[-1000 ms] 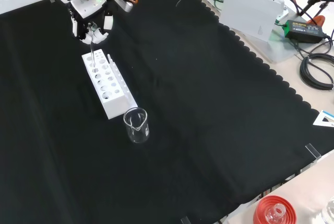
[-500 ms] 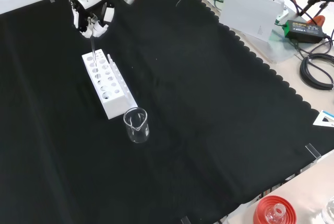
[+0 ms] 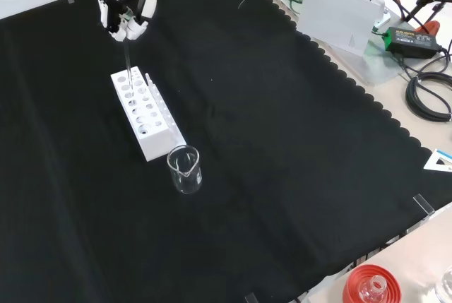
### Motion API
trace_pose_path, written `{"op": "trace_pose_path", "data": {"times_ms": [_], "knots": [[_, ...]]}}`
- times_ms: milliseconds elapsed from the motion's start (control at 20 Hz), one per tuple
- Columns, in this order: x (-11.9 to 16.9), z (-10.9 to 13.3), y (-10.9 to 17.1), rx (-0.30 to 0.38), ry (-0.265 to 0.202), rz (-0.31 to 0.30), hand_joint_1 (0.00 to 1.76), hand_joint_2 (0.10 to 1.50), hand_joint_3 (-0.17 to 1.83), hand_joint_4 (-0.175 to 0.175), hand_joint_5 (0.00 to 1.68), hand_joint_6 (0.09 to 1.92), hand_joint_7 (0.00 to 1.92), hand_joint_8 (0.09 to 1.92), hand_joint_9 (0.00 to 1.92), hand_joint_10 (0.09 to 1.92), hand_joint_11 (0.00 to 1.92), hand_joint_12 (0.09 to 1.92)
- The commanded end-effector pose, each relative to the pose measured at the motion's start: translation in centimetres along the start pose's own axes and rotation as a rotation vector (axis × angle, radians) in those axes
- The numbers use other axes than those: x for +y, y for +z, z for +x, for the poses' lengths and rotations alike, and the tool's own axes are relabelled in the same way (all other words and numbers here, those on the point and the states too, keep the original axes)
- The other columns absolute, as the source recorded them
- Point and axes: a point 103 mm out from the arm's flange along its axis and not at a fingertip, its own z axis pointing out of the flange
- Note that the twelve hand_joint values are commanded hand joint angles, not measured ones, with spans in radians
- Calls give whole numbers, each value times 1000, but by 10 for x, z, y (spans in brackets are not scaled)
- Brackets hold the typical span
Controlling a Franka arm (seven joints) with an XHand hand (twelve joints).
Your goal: Take the glass rod from the white test tube rack.
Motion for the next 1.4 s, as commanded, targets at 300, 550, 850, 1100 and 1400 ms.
{"op": "trace_pose_path", "data": {"times_ms": [300,550,850,1100,1400], "knots": [[-13,9,-31,5,-33,-31,1319,824,373,-175,1099,637,1365,641,1761,305,1625,523],[-17,13,-45,0,-42,-33,1319,828,364,-175,1100,632,1365,641,1765,304,1625,522],[-24,20,-61,4,-54,-50,1318,853,318,-175,1100,621,1361,638,1770,296,1627,518],[-28,25,-69,2,-67,-59,1317,859,305,-175,1100,617,1361,637,1773,293,1628,517],[-30,32,-75,3,-80,-67,1317,863,298,-175,1100,612,1359,639,1776,292,1629,517]]}}
